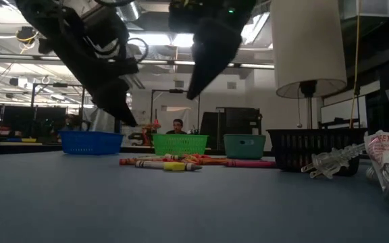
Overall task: Sort crayons
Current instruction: Put the yellow crayon into the blue bin
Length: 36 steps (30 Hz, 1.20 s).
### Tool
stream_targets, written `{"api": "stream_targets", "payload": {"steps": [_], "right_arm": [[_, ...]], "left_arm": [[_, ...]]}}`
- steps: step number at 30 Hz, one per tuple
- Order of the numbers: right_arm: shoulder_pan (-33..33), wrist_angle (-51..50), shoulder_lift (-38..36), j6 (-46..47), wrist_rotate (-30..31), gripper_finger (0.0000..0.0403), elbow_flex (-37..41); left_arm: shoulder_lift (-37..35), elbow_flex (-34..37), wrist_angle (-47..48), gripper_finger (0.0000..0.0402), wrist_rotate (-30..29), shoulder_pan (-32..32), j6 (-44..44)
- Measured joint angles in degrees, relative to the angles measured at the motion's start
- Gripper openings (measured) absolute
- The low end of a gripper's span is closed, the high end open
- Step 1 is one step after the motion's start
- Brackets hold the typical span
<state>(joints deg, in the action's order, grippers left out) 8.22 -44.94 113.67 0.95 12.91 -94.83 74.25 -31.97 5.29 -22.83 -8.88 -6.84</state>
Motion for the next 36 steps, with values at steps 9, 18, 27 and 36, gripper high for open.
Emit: {"api": "stream_targets", "payload": {"steps": [9, 18, 27, 36], "right_arm": [[-1.19, 9.02, 0.00, -3.06, -0.10, 0.0172, 0.00], [-1.12, 12.35, 0.00, -4.50, -0.24, 0.0172, 0.00], [-1.12, 12.34, 0.00, -4.51, -0.22, 0.0172, 0.00], [-1.12, 11.83, 0.00, -4.42, -0.16, 0.0172, 0.02]], "left_arm": [[-9.55, -0.02, 7.76, 0.0005, -11.37, -10.71, 1.42], [-10.42, -0.02, 7.17, 0.0005, -3.42, -19.11, 1.41], [-9.25, -0.02, -3.87, 0.0005, 8.16, -21.38, 1.27], [-4.14, -0.04, -11.90, 0.0005, 14.43, -21.33, 0.99]]}}
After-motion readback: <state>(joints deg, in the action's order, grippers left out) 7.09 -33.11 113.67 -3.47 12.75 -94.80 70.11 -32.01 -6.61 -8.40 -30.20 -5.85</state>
